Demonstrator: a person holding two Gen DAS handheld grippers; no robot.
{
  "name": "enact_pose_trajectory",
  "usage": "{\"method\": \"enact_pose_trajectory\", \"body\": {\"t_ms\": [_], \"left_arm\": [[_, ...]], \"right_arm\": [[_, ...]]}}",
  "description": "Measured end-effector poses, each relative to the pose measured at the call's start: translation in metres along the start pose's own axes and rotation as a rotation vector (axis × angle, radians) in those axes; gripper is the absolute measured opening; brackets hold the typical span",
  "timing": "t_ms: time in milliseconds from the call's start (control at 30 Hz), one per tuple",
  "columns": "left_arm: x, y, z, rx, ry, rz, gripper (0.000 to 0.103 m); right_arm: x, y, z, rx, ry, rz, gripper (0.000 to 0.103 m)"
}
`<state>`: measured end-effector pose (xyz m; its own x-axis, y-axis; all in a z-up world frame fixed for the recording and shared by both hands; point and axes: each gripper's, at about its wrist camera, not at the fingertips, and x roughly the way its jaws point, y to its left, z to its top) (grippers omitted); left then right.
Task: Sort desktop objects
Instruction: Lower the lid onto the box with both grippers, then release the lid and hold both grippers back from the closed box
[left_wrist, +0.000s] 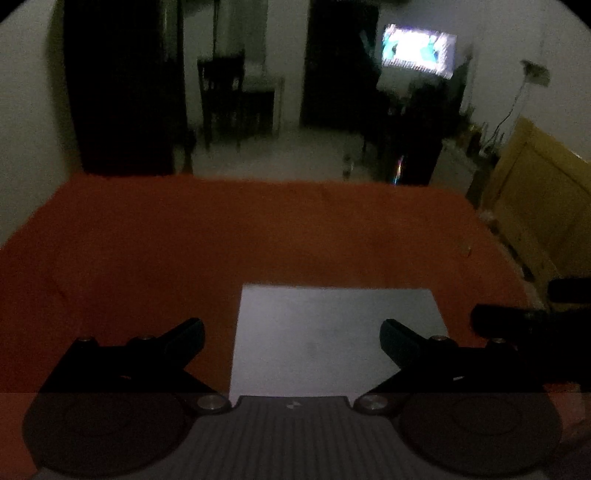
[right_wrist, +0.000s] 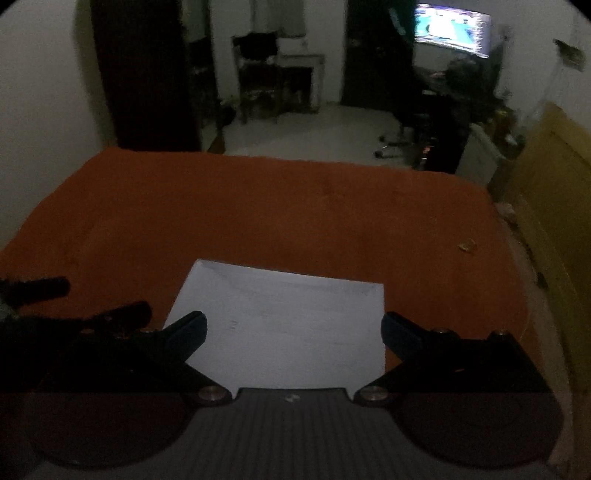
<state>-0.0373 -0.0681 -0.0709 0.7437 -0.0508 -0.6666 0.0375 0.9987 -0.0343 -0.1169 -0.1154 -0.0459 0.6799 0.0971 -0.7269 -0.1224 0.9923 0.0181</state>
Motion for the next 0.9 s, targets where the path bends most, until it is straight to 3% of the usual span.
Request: {"method": "enact_pose_trajectory", "body": {"t_ms": [67,233,300,433,567,767,900], "left_arm": [[-0.001,-0.003,-0.015,0.016,0.011,-0.009,0.102],[0.002,0.001,-0.055,-0.019,0.081,-0.086,0.103],[0.009,0.002,-0.073,-0.011,0.143,-0.109,0.103],[0.024,0.007,-0.102,-0.036,0.203,-0.055,0.102],[0.034,0.005,-0.114,-0.027,0.267,-0.013,0.102],[0.019,-0.003,-0.11,0.039,0.175,-0.046,0.102],[0.021,-0.001,-0.11,0.035,0.178,-0.046,0.103]], "right_arm": [[-0.001,-0.005,-0.016,0.037,-0.008,-0.02,0.103],[0.017,-0.034,-0.07,0.238,0.096,0.094,0.103],[0.021,-0.039,-0.093,0.286,0.12,0.1,0.103],[0.034,-0.033,-0.131,0.235,0.158,0.056,0.103],[0.04,-0.025,-0.146,0.175,0.189,0.012,0.103],[0.036,-0.023,-0.146,0.171,0.106,0.033,0.103],[0.038,-0.027,-0.144,0.163,0.097,0.032,0.103]]}}
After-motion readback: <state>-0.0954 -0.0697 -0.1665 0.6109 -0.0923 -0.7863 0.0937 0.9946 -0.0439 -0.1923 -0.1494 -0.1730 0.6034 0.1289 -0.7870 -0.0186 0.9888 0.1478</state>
